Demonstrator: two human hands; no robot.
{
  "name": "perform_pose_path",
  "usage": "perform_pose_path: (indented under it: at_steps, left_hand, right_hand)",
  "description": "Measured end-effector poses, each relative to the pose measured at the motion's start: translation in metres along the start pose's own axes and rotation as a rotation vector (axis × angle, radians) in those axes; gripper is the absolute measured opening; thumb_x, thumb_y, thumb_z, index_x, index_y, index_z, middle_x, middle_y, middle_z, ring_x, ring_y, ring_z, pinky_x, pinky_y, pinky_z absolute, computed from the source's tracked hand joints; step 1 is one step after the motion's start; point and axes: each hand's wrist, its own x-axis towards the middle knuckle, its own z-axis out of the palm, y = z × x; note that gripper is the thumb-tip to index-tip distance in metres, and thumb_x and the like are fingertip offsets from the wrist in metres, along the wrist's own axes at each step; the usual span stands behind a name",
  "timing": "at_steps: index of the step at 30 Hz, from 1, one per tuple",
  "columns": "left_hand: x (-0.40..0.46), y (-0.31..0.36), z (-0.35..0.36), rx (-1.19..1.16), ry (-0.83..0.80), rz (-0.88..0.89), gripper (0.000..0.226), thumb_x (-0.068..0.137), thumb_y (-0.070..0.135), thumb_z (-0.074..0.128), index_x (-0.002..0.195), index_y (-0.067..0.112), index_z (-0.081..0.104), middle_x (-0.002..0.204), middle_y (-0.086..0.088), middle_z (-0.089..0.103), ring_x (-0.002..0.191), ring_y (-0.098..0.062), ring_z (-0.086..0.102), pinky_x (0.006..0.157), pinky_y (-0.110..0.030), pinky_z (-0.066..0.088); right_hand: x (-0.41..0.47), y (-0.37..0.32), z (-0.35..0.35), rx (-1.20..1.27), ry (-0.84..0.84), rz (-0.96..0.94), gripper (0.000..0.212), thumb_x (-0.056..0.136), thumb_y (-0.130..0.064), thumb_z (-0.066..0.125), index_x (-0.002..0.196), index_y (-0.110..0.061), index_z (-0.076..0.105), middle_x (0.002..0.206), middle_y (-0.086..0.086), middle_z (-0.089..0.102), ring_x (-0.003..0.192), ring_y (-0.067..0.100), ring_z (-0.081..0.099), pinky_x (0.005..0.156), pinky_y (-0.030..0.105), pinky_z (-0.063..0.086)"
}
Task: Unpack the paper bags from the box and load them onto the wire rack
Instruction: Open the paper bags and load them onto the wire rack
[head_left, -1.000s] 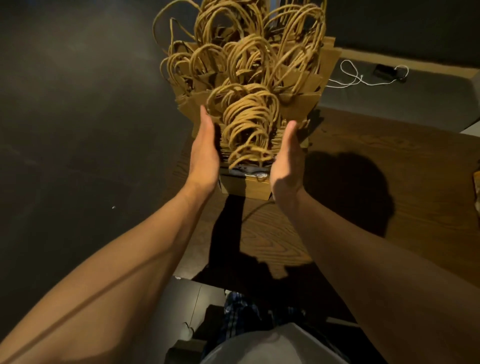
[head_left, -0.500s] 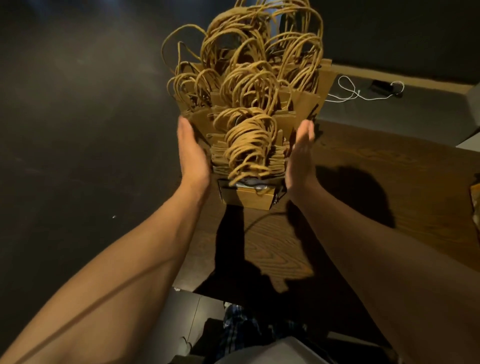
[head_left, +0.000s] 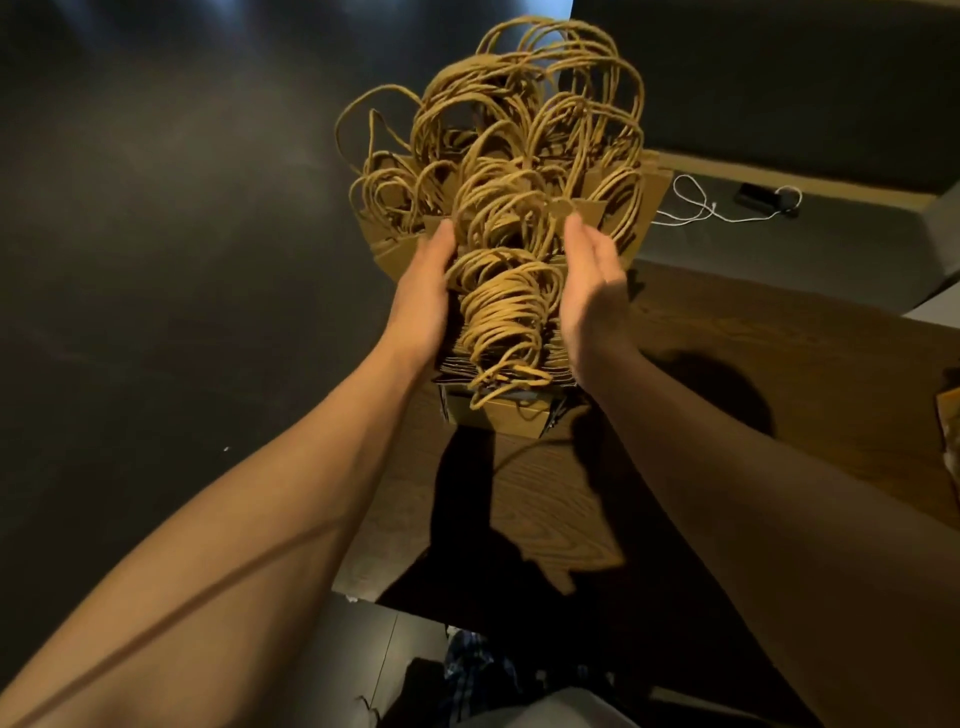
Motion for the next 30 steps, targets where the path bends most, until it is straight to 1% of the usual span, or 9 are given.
perform_pose_path:
  at_steps: [4, 7, 11, 13, 17, 19, 22, 27, 30]
  left_hand:
    - [0.003, -0.002, -0.003, 0.113, 0.096, 0.039, 0.093, 0.075, 0.080, 0.048, 0.151, 0.028, 0.040, 0.151, 0.004, 0.047, 0.138, -0.014, 0.044, 0.119, -0.046, 0.029]
    - [0.004, -0.009, -0.011, 0.114, 0.009, 0.008, 0.092, 0.077, 0.089, 0.043, 0.150, 0.033, 0.040, 0.152, 0.009, 0.046, 0.141, -0.010, 0.040, 0.121, -0.045, 0.026]
    - [0.006, -0.007, -0.009, 0.229, -0.017, 0.079, 0.074, 0.095, 0.067, 0.041, 0.156, 0.027, 0.029, 0.158, 0.006, 0.037, 0.145, -0.010, 0.032, 0.116, -0.028, 0.021]
    - [0.005, -0.009, -0.010, 0.164, -0.016, 0.038, 0.065, 0.096, 0.066, 0.040, 0.150, 0.028, 0.042, 0.152, 0.003, 0.046, 0.141, -0.013, 0.040, 0.114, -0.028, 0.025]
    - [-0.003, -0.030, -0.034, -0.199, 0.290, -0.125, 0.045, 0.101, 0.055, 0.040, 0.122, 0.021, 0.058, 0.096, 0.005, 0.074, 0.086, -0.009, 0.070, 0.076, -0.029, 0.056]
    - [-0.006, -0.042, -0.049, -0.117, 0.426, -0.195, 0.050, 0.098, 0.058, 0.043, 0.131, 0.021, 0.053, 0.114, 0.003, 0.069, 0.103, -0.014, 0.067, 0.091, -0.038, 0.055]
    - [0.003, -0.047, -0.053, -0.089, 0.395, -0.254, 0.088, 0.078, 0.080, 0.041, 0.148, 0.027, 0.042, 0.146, 0.008, 0.049, 0.137, -0.017, 0.045, 0.118, -0.044, 0.030]
    - [0.017, -0.032, -0.037, -0.303, 0.181, -0.182, 0.062, 0.103, 0.060, 0.015, 0.127, 0.024, 0.060, 0.122, 0.003, 0.068, 0.119, -0.014, 0.060, 0.117, -0.040, 0.034]
    - [0.024, -0.032, -0.028, -0.352, 0.136, -0.189, 0.063, 0.103, 0.060, 0.015, 0.121, 0.022, 0.063, 0.125, -0.004, 0.069, 0.118, -0.021, 0.063, 0.108, -0.041, 0.043]
  right_hand:
    - [0.006, 0.007, 0.002, -0.169, 0.121, -0.001, 0.024, 0.102, -0.032, 0.046, 0.110, -0.017, 0.063, 0.094, -0.004, 0.059, 0.090, 0.009, 0.055, 0.089, 0.030, 0.051]
    - [0.006, 0.011, -0.005, -0.181, 0.113, -0.015, 0.030, 0.097, -0.047, 0.049, 0.084, -0.025, 0.066, 0.088, -0.005, 0.064, 0.088, 0.012, 0.058, 0.089, 0.035, 0.047]
    - [0.010, 0.015, -0.006, -0.185, 0.089, -0.028, 0.044, 0.095, -0.048, 0.050, 0.114, -0.011, 0.066, 0.087, -0.010, 0.056, 0.086, 0.008, 0.051, 0.084, 0.031, 0.044]
    - [0.009, 0.015, -0.009, -0.203, 0.130, -0.010, 0.045, 0.099, -0.050, 0.042, 0.119, -0.016, 0.062, 0.094, -0.012, 0.055, 0.089, 0.006, 0.050, 0.084, 0.028, 0.043]
    - [0.009, 0.024, -0.034, -0.034, 0.400, 0.107, 0.052, 0.101, -0.053, 0.028, 0.135, -0.018, 0.049, 0.124, 0.000, 0.055, 0.111, 0.017, 0.053, 0.088, 0.035, 0.043]
    - [0.009, 0.039, -0.052, -0.067, 0.457, 0.205, 0.050, 0.100, -0.052, 0.030, 0.135, -0.022, 0.048, 0.129, 0.005, 0.055, 0.117, 0.024, 0.053, 0.094, 0.041, 0.043]
    - [0.009, 0.056, -0.063, -0.030, 0.357, 0.305, 0.059, 0.085, -0.065, 0.035, 0.134, -0.035, 0.048, 0.134, 0.004, 0.055, 0.121, 0.029, 0.052, 0.099, 0.055, 0.041]
    - [0.044, 0.081, -0.079, 0.003, 0.215, 0.359, 0.108, 0.044, -0.102, 0.043, 0.137, -0.047, 0.043, 0.144, 0.000, 0.050, 0.130, 0.032, 0.045, 0.100, 0.063, 0.032]
    - [0.036, 0.054, -0.062, -0.055, 0.167, 0.397, 0.097, 0.061, -0.097, 0.037, 0.138, -0.040, 0.046, 0.144, 0.003, 0.050, 0.131, 0.033, 0.045, 0.104, 0.063, 0.030]
